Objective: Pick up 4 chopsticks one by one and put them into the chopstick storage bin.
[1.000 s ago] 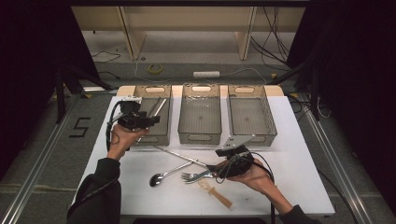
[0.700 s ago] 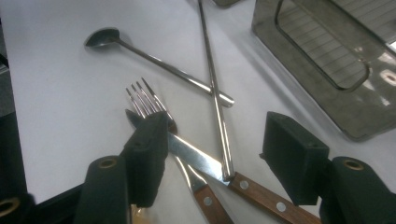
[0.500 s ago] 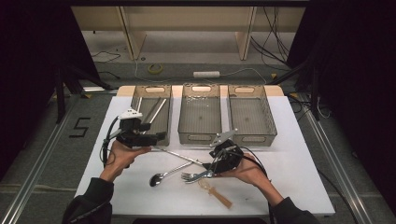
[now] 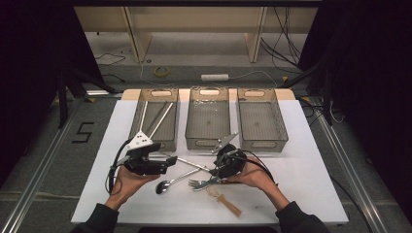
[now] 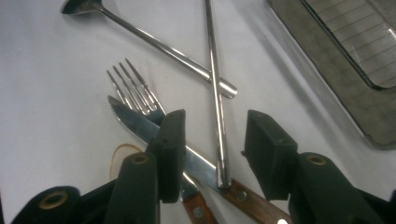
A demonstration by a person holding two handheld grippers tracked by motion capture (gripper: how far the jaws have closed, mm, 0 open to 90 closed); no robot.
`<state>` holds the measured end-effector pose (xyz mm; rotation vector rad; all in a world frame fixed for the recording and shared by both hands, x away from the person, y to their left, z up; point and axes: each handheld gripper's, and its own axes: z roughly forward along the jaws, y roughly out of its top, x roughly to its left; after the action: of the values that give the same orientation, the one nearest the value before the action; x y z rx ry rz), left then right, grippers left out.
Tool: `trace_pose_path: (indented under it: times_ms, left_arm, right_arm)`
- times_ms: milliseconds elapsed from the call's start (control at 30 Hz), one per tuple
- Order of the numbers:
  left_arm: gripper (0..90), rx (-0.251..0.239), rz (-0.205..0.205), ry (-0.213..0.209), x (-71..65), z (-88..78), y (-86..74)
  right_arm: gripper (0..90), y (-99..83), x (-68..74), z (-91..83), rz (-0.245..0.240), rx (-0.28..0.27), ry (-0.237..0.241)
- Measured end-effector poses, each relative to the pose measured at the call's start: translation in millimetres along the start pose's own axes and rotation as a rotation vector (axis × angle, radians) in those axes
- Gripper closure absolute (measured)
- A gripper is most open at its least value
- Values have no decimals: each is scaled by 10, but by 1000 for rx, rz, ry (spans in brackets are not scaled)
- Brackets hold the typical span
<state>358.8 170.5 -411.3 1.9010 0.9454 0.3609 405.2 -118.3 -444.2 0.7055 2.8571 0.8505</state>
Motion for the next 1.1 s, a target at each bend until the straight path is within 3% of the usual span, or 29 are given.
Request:
trace_pose_path:
  times_ms: [167, 400, 867, 1100]
  left_arm:
    - [187, -14, 15, -1, -28, -49, -72]
    - [183, -22, 7, 11, -46, -84, -166]
    - [181, -22, 25, 10, -112, -77, -181]
    - [182, -23, 29, 13, -114, -81, -177]
  right_arm:
    - [643, 21, -18, 73, 1, 28, 6]
    - [691, 40, -30, 183, -8, 60, 11]
    - [797, 53, -4, 285, -22, 111, -3]
    - [834, 58, 11, 313, -62, 120, -21]
